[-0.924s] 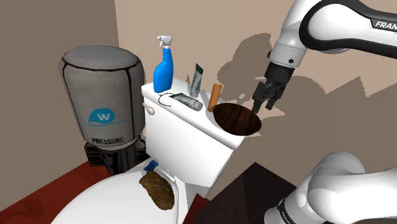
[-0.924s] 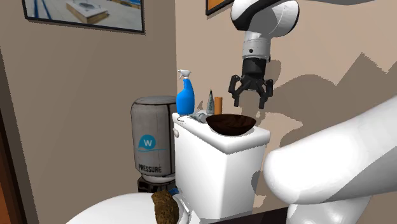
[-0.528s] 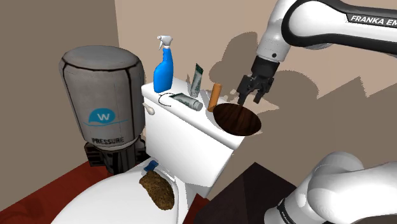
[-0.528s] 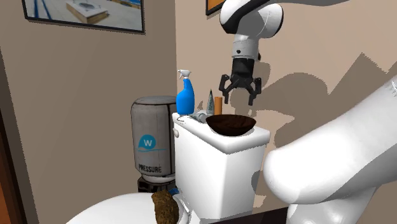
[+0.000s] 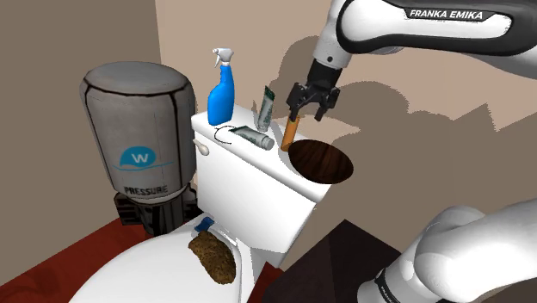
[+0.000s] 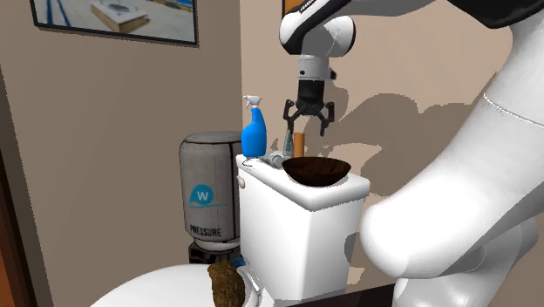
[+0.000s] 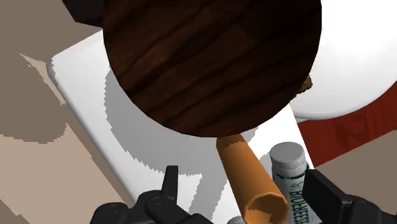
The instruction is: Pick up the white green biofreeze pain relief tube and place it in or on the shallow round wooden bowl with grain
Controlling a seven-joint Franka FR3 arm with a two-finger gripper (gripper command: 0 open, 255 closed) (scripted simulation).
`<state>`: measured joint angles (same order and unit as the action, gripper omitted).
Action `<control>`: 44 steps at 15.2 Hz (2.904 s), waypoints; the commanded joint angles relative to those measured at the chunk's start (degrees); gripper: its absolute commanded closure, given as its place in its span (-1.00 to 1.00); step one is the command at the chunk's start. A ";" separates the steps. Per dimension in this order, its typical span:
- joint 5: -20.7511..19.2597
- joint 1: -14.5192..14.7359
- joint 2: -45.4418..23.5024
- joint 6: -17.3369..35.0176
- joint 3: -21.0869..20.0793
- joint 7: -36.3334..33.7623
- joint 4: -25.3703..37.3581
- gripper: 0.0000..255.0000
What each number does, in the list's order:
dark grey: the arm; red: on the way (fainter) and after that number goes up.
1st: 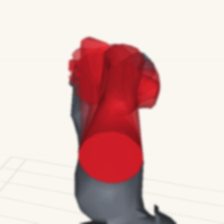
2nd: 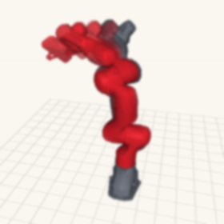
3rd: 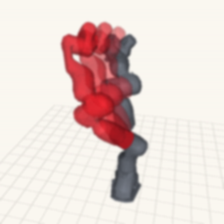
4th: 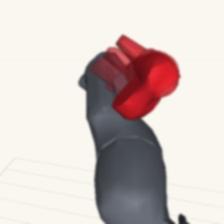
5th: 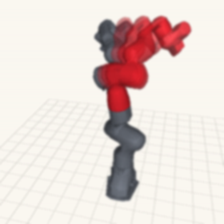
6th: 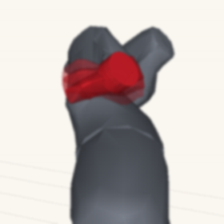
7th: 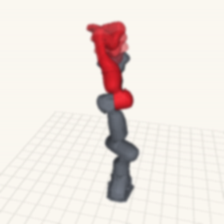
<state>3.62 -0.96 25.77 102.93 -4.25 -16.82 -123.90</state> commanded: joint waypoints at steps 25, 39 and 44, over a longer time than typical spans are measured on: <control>-10.90 -2.28 -25.79 10.02 -4.71 -17.40 24.15 -1.00; -10.87 -2.26 -25.83 9.24 -4.72 -17.31 24.96 1.00; -10.80 -2.20 -26.28 5.31 -4.79 -16.93 29.36 1.00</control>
<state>-7.19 -3.16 -0.43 108.99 -9.03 -33.83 -95.36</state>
